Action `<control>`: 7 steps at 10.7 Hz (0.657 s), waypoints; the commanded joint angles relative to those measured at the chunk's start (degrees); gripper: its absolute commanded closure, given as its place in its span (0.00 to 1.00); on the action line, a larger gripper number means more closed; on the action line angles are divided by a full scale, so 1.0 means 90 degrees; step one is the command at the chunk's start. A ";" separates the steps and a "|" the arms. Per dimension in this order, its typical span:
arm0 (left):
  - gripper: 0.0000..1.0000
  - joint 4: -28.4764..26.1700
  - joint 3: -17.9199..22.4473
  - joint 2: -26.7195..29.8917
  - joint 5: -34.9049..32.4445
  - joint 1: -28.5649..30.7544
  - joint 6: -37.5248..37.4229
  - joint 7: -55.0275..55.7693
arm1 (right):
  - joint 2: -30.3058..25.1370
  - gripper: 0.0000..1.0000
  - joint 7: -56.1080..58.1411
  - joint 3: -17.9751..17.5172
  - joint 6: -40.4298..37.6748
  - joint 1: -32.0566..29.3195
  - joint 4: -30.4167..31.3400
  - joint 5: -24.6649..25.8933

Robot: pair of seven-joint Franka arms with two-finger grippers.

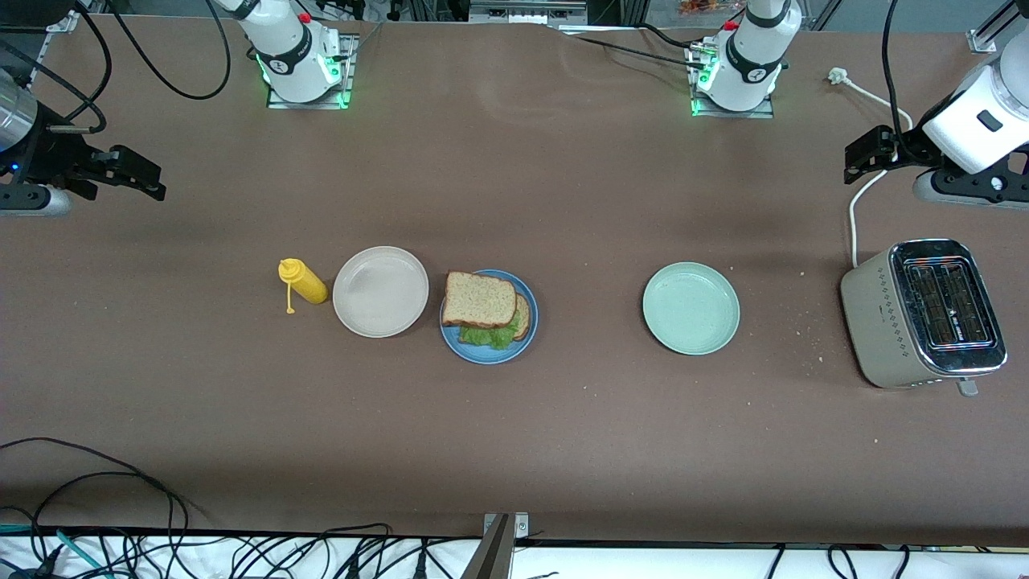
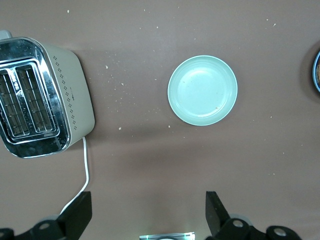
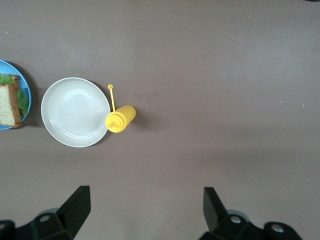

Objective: Make sandwich in blue plate with both arms

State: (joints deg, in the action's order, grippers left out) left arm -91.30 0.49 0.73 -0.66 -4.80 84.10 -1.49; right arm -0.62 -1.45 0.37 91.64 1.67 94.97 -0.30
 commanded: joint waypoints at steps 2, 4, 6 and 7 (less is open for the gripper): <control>0.00 0.0261 -0.0006 -0.0110 -0.0025 -0.0024 -0.0194 0.0039 | -0.0039 0.00 0.0014 0.0066 -0.0007 0.0000 0.0033 -0.0113; 0.00 0.0280 -0.0006 -0.0110 -0.0024 -0.0034 -0.0194 0.0039 | -0.0029 0.00 0.0014 0.0066 0.0013 -0.0010 0.0033 -0.0133; 0.00 0.0290 -0.0006 -0.0120 -0.0024 -0.0034 -0.0194 0.0029 | -0.0039 0.00 0.0014 0.0056 0.0003 0.0000 0.0033 -0.0123; 0.00 0.0290 -0.0006 -0.0130 -0.0034 -0.0034 -0.0194 0.0039 | -0.0039 0.00 0.0014 0.0066 0.0003 0.0000 0.0033 -0.0123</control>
State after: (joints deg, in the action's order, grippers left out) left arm -90.84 0.40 0.52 -0.66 -4.81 84.02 -1.49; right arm -0.56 -1.45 0.77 91.64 1.65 94.97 -0.34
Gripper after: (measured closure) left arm 0.000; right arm 0.000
